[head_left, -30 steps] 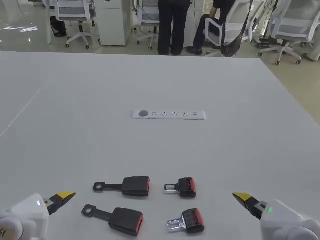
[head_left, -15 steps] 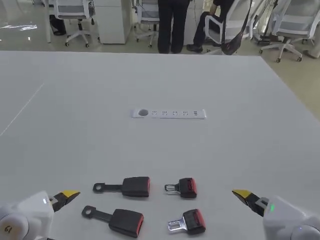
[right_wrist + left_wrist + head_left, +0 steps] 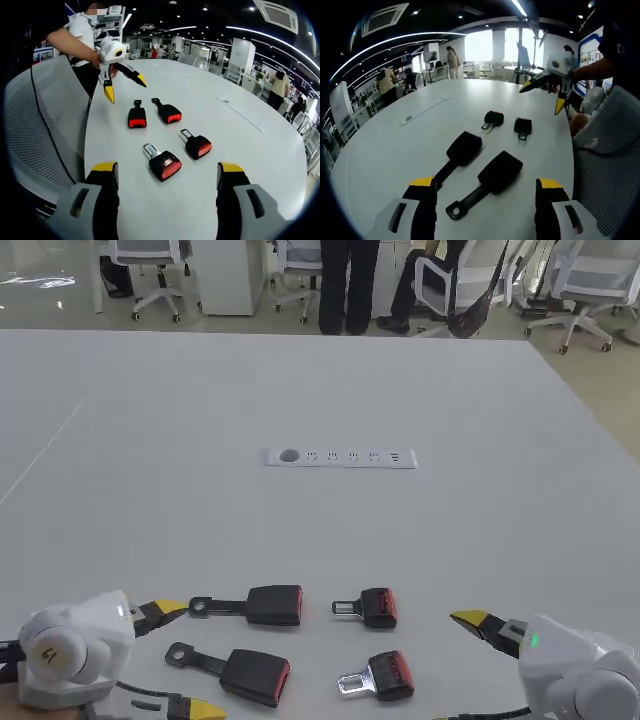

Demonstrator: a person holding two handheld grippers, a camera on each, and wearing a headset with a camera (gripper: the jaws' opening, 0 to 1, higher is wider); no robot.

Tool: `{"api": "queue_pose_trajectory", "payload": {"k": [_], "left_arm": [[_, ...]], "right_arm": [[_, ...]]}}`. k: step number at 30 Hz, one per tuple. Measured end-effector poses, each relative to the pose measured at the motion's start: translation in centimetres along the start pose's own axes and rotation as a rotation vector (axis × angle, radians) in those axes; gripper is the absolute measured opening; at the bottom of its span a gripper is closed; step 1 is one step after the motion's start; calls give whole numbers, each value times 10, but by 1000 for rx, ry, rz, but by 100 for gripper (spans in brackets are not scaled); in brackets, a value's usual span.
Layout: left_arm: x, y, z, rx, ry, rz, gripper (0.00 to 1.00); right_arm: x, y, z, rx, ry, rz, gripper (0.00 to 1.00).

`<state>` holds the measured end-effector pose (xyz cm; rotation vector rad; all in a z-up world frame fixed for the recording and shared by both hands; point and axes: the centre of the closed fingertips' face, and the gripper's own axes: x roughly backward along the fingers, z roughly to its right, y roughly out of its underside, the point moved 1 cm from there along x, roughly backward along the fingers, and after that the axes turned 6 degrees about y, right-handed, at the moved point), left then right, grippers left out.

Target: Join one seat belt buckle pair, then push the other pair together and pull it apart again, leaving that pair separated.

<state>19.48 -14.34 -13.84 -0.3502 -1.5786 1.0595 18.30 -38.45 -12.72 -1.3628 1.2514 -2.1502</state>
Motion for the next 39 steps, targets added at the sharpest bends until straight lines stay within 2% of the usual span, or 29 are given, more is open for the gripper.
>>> {"api": "queue_pose_trajectory", "payload": {"k": [6, 14, 18, 21, 28, 32, 39], "left_arm": [[-11, -11, 5, -57, 55, -43, 76], [-21, -11, 10, -129, 121, -109, 69], [-26, -9, 15, -176, 167, -158, 64], [-30, -3, 14, -213, 205, -207, 60], [-39, 2, 10, -281, 247, -280, 54], [-45, 6, 8, -297, 270, -300, 51], [-51, 10, 9, -357, 325, -360, 44]], "right_arm": [[-7, 1, 0, 65, -41, -14, 71], [-15, 4, -3, 140, -106, -49, 59], [-18, 6, -6, 181, -144, -70, 54], [-21, 8, -7, 201, -168, -87, 53], [-29, 12, -7, 255, -221, -117, 48], [-34, 15, -8, 284, -256, -139, 46], [-44, 21, -11, 332, -311, -186, 41]]}}
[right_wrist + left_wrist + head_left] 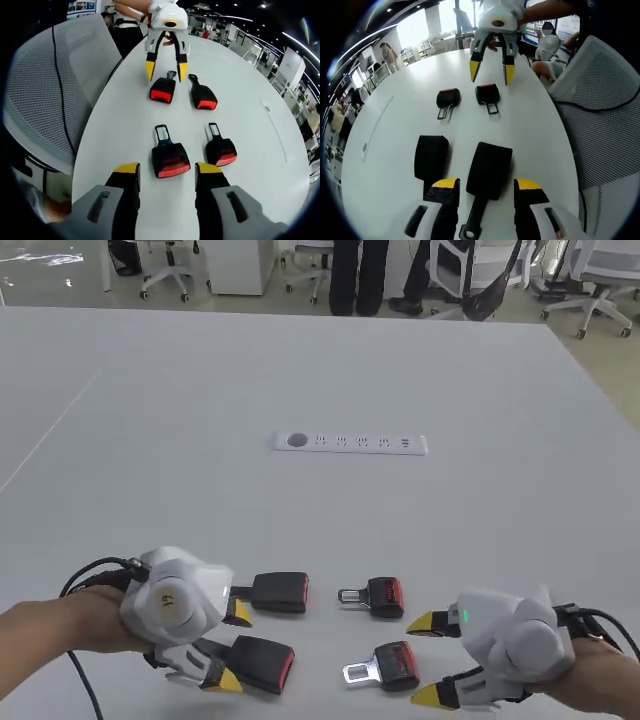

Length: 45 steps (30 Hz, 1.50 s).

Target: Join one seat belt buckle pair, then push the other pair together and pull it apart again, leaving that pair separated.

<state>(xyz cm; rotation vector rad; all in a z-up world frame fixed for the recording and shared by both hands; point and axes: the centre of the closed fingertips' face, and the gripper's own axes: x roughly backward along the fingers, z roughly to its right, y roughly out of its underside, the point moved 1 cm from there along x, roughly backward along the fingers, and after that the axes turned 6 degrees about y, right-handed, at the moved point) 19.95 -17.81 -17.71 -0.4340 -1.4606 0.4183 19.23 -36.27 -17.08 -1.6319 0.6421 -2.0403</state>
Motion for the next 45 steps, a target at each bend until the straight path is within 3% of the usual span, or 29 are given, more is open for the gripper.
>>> {"api": "queue_pose_trajectory", "payload": {"k": [7, 12, 21, 29, 38, 45], "left_arm": [[-8, 6, 1, -22, 71, -71, 39], [-8, 7, -3, -20, 76, -81, 35], [-11, 9, -2, 11, 76, -93, 32], [-13, 8, -2, 88, 66, -83, 32], [-15, 10, -4, 129, 71, -88, 32], [-16, 13, -2, 92, 75, -105, 32]], "right_arm": [[-11, 2, 5, 25, -42, -36, 37], [-17, 9, 4, 38, -73, -61, 33], [-22, 14, 6, 43, -77, -81, 32], [-22, 14, 5, 2, -68, -91, 31], [-24, 13, 6, -60, -47, -103, 31], [-26, 9, 6, -91, -34, -103, 31]]}}
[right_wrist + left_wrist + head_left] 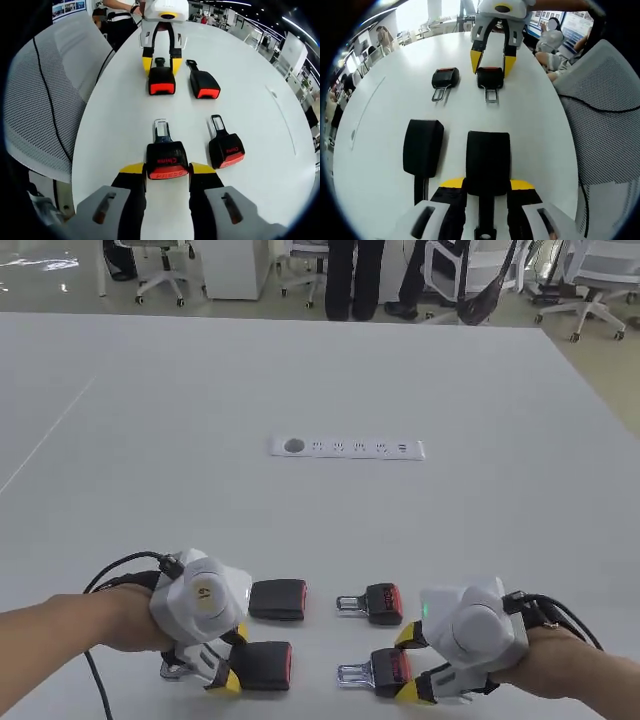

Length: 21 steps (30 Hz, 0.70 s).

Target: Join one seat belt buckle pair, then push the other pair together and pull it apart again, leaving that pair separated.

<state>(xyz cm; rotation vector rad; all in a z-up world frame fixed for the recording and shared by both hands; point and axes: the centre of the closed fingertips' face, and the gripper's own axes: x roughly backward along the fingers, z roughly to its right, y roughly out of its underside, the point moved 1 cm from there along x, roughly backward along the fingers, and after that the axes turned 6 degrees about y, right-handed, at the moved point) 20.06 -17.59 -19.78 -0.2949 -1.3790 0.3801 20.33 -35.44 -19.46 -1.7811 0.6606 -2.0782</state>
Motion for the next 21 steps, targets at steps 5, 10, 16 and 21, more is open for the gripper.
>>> {"api": "queue_pose_trajectory", "payload": {"k": [5, 10, 16, 21], "left_arm": [[0, 1, -1, -10, -2, -6, 32], [-1, 2, -1, -13, -6, -6, 32], [0, 1, 0, -21, -4, -19, 32], [-1, 2, -2, -19, -1, -29, 32]], "right_arm": [[-1, -4, -1, -9, 2, 1, 31], [-2, -7, 0, -9, 5, 3, 31], [-5, -12, -1, -10, 8, 8, 31], [-9, -17, -2, -9, 7, 14, 31]]}}
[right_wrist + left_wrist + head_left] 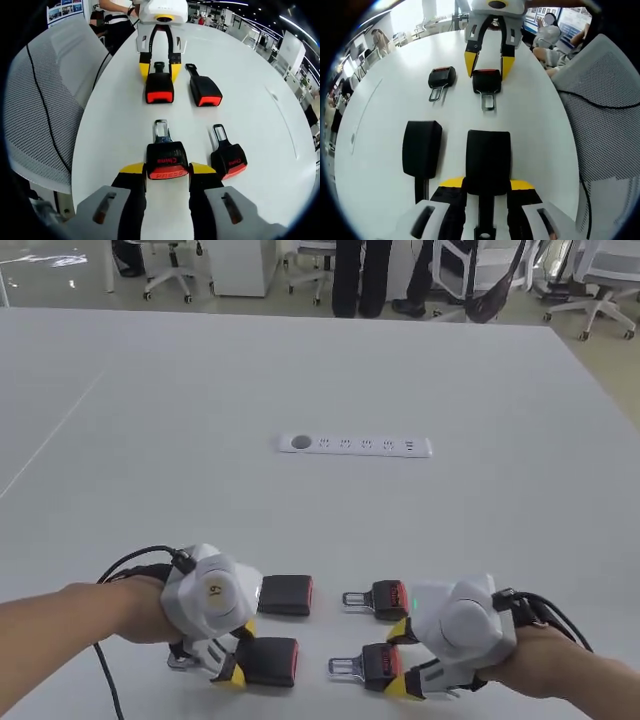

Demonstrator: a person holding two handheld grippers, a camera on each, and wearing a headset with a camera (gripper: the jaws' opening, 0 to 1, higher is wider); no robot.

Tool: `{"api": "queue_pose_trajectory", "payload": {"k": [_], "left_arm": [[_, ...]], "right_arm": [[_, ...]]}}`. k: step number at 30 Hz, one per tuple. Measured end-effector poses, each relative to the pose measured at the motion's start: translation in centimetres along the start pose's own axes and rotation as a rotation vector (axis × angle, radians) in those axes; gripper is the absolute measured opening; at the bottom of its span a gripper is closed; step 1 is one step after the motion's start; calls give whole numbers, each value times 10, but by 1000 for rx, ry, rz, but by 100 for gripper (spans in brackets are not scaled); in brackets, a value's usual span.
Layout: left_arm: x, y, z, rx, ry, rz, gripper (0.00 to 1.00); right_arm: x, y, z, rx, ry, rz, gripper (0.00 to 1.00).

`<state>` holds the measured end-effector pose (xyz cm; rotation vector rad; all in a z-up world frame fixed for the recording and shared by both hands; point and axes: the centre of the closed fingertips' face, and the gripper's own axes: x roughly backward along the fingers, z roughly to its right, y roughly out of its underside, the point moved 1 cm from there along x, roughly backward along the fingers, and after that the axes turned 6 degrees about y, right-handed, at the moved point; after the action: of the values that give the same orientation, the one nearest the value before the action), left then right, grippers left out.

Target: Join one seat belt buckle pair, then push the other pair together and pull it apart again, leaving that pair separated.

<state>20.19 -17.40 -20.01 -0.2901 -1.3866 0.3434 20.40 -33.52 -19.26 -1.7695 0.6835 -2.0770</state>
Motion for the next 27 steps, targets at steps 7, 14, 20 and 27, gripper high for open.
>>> {"api": "queue_pose_trajectory", "payload": {"k": [7, 14, 20, 27], "left_arm": [[0, 0, 0, 11, 0, 4, 32], [0, 1, 0, 7, 4, -1, 32], [0, 1, -1, 6, 10, -4, 32], [0, -1, 1, 8, 9, -6, 32]], "right_arm": [[-4, -9, -3, 4, -2, 4, 31], [-10, -15, -3, 13, -1, 7, 31], [-12, -23, -6, 17, -1, 9, 31], [-17, -30, -6, 23, -1, 8, 31]]}}
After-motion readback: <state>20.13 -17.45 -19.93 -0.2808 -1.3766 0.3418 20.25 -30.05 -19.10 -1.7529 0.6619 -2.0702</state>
